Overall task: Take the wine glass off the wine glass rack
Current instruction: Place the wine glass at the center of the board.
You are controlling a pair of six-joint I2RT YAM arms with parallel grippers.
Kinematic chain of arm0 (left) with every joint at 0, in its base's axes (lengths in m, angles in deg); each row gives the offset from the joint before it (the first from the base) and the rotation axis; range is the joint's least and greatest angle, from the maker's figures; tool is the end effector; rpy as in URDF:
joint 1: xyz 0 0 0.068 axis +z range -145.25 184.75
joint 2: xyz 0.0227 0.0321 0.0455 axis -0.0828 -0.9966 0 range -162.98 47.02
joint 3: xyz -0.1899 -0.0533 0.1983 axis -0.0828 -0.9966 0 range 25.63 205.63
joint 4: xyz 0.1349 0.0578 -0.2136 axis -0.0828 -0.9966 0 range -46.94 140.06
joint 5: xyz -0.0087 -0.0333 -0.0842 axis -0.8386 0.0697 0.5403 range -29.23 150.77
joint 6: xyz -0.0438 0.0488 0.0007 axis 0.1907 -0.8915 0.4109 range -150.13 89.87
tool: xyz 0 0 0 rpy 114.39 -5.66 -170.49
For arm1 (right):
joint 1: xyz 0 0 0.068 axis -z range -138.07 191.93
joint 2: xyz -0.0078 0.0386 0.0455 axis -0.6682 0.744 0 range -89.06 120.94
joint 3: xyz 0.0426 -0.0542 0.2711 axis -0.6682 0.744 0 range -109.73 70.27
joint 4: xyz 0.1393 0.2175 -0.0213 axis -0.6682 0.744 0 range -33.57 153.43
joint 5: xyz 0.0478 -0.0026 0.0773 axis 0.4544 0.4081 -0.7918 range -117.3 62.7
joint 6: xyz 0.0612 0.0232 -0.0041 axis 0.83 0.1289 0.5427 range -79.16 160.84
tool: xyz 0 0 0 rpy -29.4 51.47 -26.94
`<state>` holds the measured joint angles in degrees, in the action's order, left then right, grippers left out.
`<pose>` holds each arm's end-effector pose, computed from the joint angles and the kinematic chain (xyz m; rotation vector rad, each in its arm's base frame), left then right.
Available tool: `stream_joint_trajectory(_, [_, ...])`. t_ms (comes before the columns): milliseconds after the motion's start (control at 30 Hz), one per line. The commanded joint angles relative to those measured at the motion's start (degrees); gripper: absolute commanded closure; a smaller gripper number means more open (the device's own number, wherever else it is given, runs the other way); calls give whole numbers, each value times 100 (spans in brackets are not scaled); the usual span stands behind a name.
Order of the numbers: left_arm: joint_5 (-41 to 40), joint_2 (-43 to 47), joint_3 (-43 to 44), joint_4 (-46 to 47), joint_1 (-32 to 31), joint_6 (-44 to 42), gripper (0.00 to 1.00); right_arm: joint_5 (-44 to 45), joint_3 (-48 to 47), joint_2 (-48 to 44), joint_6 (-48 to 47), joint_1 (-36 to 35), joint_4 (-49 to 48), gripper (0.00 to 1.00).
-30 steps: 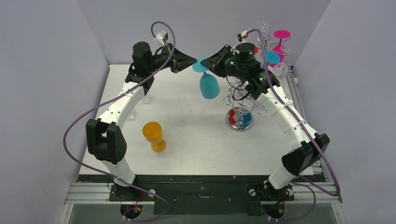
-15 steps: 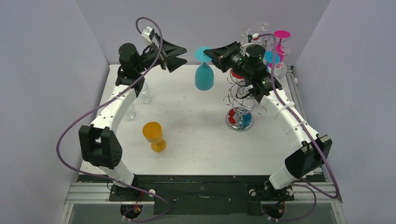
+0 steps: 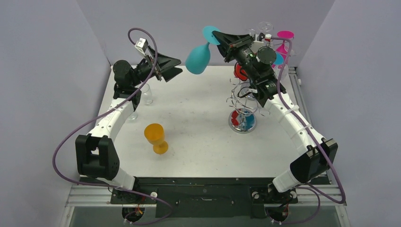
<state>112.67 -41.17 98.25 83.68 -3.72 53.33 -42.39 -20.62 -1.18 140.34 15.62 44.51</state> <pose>0.3518 -0.0935 0.4100 -0.1065 1.6671 -1.8437 0.3244 0.1754 0.4891 0.7388 1.4615 1.9673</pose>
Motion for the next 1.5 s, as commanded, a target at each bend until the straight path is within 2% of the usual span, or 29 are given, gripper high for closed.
stream_joint_trajectory(0, [71,90,-134,1727,20,638,8,388,166,-328,605,-98,-1023,100])
stream_joint_trajectory(233, [-178,-300,-153,3873,-66,1927,8,406,230,-262,1041,-217,-1463,100])
stream_joint_trajectory(300, [-255,-389,-86,4257,-110,2328,9,414,295,-238,1167,-237,-1605,100])
stream_joint_trajectory(533, [-479,-602,102,4942,-359,2799,18,400,465,-73,1681,-346,-2211,100])
stream_joint_trajectory(600, [-556,-619,142,5085,-413,2904,25,391,571,-34,1893,-383,-2464,100])
stream_joint_trajectory(700, [-635,-602,188,5131,-485,2962,43,397,698,-53,2027,-384,-2617,100])
stream_joint_trajectory(867, [-674,-536,233,4992,-532,2899,63,398,883,-147,2029,-384,-2687,100])
stream_joint_trajectory(933, [-625,-498,247,4835,-527,2855,74,411,1022,-230,1979,-373,-2686,100])
stream_joint_trajectory(967, [-596,-481,249,4775,-525,2791,84,393,1081,-289,1947,-365,-2667,100])
stream_joint_trajectory(1033, [-524,-379,225,4545,-522,2645,97,373,1149,-379,1823,-340,-2575,100])
stream_joint_trajectory(1067, [-471,-342,221,4343,-517,2512,100,352,1165,-408,1712,-331,-2503,99])
stream_joint_trajectory(1100, [-444,-270,223,4225,-507,2444,100,308,1163,-464,1633,-305,-2435,94])
stream_joint_trajectory(1133, [-389,-239,233,4021,-485,2299,100,289,1151,-503,1469,-292,-2268,81])
stream_joint_trajectory(1167, [-350,-152,254,3897,-461,2232,100,268,1152,-586,1367,-256,-2177,73])
stream_joint_trajectory(1200, [-284,-110,271,3623,-396,2077,100,265,1135,-640,1127,-241,-1913,57])
stream_joint_trajectory(1267, [-185,62,348,3206,-260,1835,100,226,1011,-869,631,-172,-1250,41])
stream_joint_trajectory(1333, [-67,252,436,2615,-93,1475,100,319,924,-1069,100,-113,-568,31])
stream_joint_trajectory(1433, [91,618,639,1465,114,742,100,452,904,-1327,-596,-24,317,27])
stream_joint_trajectory(1467, [101,697,786,635,211,208,100,491,917,-1436,-721,-6,469,27])
